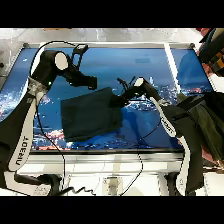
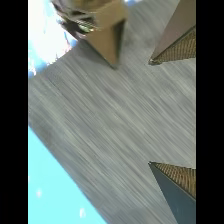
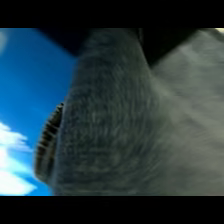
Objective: Fold the clothes and pants, and hang the long-sleeved shirts on hangers.
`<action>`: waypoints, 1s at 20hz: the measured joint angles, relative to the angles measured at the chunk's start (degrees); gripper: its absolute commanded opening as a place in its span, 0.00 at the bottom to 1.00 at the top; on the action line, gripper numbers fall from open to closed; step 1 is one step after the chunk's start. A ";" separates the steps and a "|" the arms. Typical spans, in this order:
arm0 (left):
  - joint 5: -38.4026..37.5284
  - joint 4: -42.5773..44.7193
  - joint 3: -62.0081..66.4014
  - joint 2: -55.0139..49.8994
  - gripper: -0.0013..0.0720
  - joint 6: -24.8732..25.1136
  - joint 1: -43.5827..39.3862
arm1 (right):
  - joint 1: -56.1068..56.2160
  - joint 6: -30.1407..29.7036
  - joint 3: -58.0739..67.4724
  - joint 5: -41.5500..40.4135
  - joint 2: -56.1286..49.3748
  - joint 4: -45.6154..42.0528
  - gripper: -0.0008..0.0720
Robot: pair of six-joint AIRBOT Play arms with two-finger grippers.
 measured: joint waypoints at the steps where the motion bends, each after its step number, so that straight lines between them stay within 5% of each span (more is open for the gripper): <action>1: -0.04 0.02 0.00 0.52 0.97 0.11 0.00 | 0.76 -0.39 0.00 -1.64 0.13 1.38 0.06; 9: -0.24 9.05 0.00 11.32 0.97 2.99 0.02 | -4.20 2.60 0.15 -10.69 16.13 4.57 0.05; 20: -0.24 13.86 0.00 20.37 0.97 4.09 0.04 | -41.59 29.00 9.38 2.16 48.65 -21.75 0.05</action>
